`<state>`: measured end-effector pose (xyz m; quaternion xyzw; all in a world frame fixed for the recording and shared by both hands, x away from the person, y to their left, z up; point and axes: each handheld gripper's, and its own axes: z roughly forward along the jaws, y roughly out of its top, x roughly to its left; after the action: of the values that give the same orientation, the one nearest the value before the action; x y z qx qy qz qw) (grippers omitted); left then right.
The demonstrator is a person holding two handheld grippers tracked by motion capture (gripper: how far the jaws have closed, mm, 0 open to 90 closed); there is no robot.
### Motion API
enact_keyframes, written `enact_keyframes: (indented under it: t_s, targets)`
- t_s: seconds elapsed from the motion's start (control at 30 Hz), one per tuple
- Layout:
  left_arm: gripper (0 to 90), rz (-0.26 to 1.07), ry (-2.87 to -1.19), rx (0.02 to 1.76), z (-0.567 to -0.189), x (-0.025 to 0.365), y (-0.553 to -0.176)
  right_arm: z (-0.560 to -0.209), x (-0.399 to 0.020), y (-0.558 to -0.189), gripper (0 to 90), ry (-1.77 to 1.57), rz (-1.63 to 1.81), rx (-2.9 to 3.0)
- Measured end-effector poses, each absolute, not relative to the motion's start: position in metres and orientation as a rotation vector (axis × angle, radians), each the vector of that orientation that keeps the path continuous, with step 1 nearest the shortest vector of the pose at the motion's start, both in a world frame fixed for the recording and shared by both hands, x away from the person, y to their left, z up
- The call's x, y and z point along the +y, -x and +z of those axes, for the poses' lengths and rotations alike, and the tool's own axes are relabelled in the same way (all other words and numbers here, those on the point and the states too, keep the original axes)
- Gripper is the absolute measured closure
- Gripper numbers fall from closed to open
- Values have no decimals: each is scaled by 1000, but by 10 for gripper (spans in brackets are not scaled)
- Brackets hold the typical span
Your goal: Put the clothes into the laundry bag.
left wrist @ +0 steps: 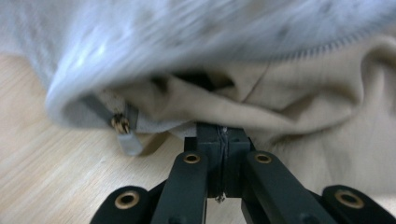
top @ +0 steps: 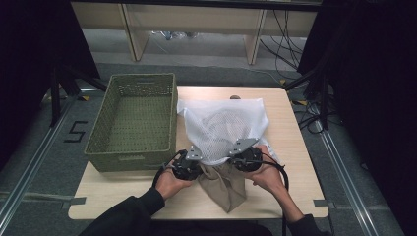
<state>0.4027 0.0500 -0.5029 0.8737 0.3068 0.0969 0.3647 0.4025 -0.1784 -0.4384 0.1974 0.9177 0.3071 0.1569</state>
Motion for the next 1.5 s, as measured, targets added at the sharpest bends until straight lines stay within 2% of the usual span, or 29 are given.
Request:
enact_keyframes:
  t_s: [0.1,0.27,0.33,0.67,0.9,0.93,0.97,1.03,1.07,1.5]
  targets:
    - [885,250,-2244,797,-503,51,-401,-437,-176,-397,900,-530,881,2722]
    - [885,208,-2259,759,-501,54,-395,-463,-163,-401,900,-595,813,2743]
    - [885,237,-2290,752,-500,57,-393,-469,-159,-410,900,-614,825,2683]
    - [886,245,-2331,743,-504,74,-386,-476,-150,-428,900,-706,877,2569]
    - [887,210,-2337,699,-505,69,-374,-476,-143,-437,900,-729,896,2537]
    - [887,275,-2316,790,-503,68,-369,-476,-142,-439,900,-731,899,2531]
    - [887,275,-2315,801,-503,67,-367,-476,-142,-441,900,-732,907,2527]
    - [887,183,-2355,646,-504,64,-368,-477,-142,-446,900,-733,910,2514]
    - [888,181,-2395,601,-503,65,-368,-477,-142,-448,900,-742,915,2517]
    - [889,141,-2413,493,-501,50,-346,-477,-139,-472,900,-800,922,2499]
